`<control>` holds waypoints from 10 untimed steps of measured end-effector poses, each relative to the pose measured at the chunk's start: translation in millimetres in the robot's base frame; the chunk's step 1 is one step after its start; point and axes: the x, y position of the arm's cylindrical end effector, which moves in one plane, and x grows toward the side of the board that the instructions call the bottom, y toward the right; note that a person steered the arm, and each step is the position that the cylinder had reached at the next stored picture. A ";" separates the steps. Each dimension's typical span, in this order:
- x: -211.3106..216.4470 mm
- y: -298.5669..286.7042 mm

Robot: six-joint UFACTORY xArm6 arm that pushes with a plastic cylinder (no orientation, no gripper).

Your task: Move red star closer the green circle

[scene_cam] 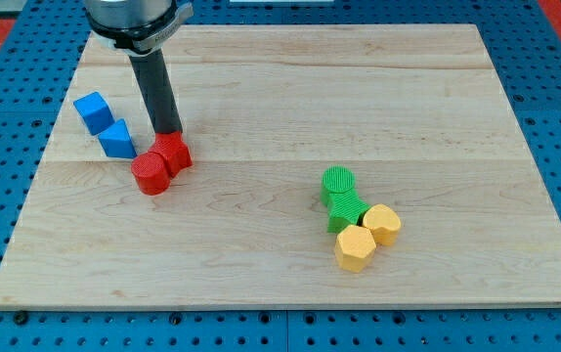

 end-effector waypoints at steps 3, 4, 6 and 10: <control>27.2 -33.3; 68.3 64.3; 46.2 91.7; 61.7 112.3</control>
